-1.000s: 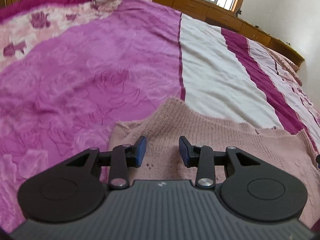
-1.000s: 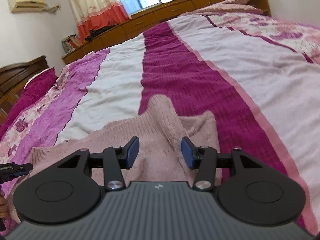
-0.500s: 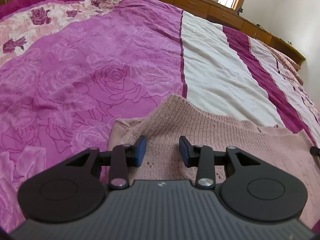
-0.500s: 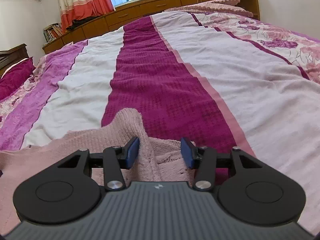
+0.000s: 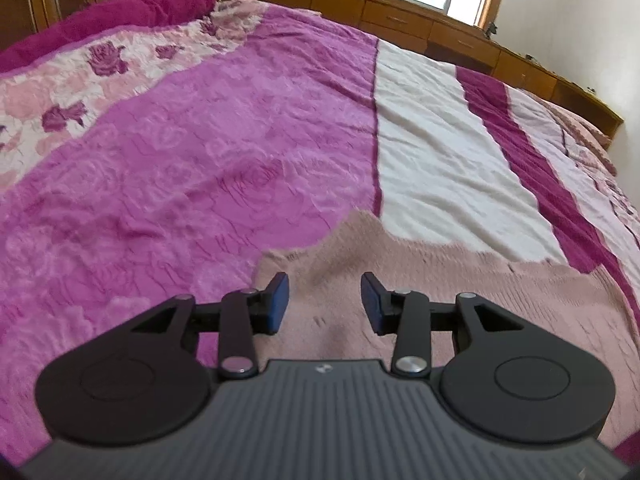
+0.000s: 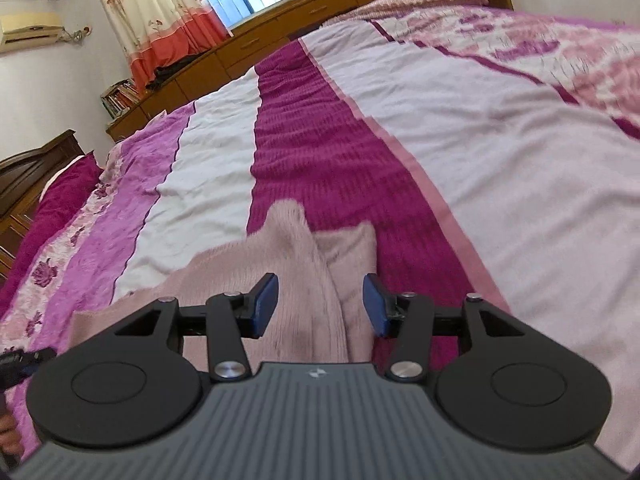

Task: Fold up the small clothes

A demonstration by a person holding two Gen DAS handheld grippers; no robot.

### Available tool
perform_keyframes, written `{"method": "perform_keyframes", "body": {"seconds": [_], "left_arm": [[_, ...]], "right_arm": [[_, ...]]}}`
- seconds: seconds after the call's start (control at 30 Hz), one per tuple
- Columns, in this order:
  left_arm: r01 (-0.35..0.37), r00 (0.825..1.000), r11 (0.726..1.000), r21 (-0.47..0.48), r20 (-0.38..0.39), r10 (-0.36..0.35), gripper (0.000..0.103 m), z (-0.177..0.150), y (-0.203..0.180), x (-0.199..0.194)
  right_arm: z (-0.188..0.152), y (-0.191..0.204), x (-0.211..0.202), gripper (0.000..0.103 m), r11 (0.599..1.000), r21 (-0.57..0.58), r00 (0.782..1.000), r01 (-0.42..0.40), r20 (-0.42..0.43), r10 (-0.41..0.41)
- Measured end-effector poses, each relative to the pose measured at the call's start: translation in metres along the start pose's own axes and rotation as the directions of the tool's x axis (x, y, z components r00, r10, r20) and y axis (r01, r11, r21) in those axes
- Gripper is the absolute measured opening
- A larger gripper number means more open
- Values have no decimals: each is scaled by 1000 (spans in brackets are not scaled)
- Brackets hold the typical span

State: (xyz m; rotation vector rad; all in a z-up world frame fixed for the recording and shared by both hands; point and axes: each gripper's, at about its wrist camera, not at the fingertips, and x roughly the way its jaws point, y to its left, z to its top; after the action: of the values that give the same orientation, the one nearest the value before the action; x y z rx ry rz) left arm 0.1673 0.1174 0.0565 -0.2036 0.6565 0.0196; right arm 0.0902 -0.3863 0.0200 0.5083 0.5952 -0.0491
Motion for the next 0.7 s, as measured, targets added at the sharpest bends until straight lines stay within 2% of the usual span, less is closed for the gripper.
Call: {"method": "perform_keyframes", "body": {"seconds": [0.07,0.1,0.27,0.37,0.47,0.5,0.53,0.6,0.63,0.7], "left_arm": [[-14,1000,1000,-3,14,14,48,7,2,5],[-8,1000,1000,1,13,8,54,11,3,10],[-7,1000,1000,13,-11,7,54,20,9,42],[63,998,997,-47,-16,-64,54,21,17,54],[166,985,980,-109,-23,-170,53,18,21,60],[191,981,976,-105,-23,-195,48,17,19,60],[208,978,975,-83,-16,-210,35,16,16,58],[191,982,982,-3,0,-191,20,11,6,52],[186,983,982,30,5,-186,15,9,2,50],[175,984,981,81,26,-177,11,4,-5,43]], "right_arm": [[-11,-1,-9,55,1000,13,1000,-2,-3,2],[-16,-2,-12,55,1000,20,1000,-3,-4,3],[-30,10,-22,55,1000,28,1000,-5,-12,6],[-30,31,-23,55,999,-37,1000,-12,-6,12],[-30,50,-21,55,996,-84,1000,-26,-2,26],[-32,54,-18,55,996,-84,999,-34,-7,34],[-33,57,-16,55,996,-78,999,-41,-13,40],[-37,60,-10,55,997,-59,998,-53,-31,51],[-40,61,-7,55,997,-53,998,-56,-39,54],[-44,63,-5,55,997,-55,998,-51,-40,49]]}}
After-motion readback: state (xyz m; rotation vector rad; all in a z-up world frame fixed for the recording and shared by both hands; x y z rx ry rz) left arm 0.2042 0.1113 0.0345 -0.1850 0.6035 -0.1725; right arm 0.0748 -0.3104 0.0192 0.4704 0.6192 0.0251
